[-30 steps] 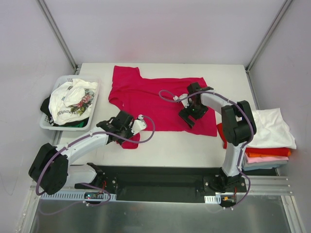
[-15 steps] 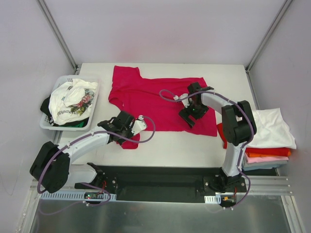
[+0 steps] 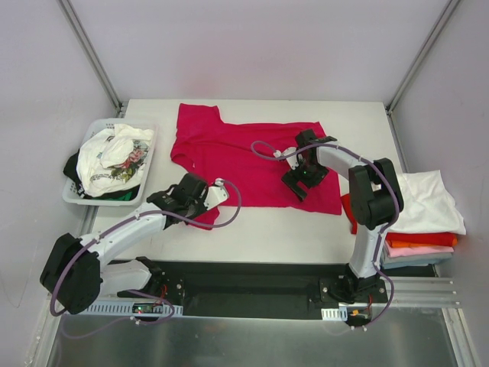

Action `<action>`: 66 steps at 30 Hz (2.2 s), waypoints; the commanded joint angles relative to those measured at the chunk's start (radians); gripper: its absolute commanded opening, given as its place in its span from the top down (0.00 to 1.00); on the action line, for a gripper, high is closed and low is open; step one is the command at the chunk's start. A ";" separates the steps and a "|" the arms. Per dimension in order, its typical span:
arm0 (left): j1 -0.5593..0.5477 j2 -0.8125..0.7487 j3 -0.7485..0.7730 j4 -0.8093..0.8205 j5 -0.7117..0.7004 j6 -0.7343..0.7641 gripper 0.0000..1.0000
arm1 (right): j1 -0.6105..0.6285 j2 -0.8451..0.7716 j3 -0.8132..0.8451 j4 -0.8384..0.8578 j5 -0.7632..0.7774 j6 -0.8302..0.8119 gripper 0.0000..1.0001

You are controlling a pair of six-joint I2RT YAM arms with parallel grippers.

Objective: Fold and stack the t-shirts
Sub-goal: Flatten out the tshirt

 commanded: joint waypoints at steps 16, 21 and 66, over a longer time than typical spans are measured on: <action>0.013 -0.215 -0.026 -0.032 -0.179 0.084 0.99 | -0.020 0.001 0.012 -0.020 0.073 -0.010 0.00; 0.011 -0.231 -0.014 -0.068 -0.182 0.083 0.98 | -0.028 0.000 0.004 -0.017 0.073 -0.015 0.00; 0.187 0.122 0.167 0.113 0.068 0.222 0.54 | -0.046 -0.008 0.016 -0.030 0.068 -0.017 0.00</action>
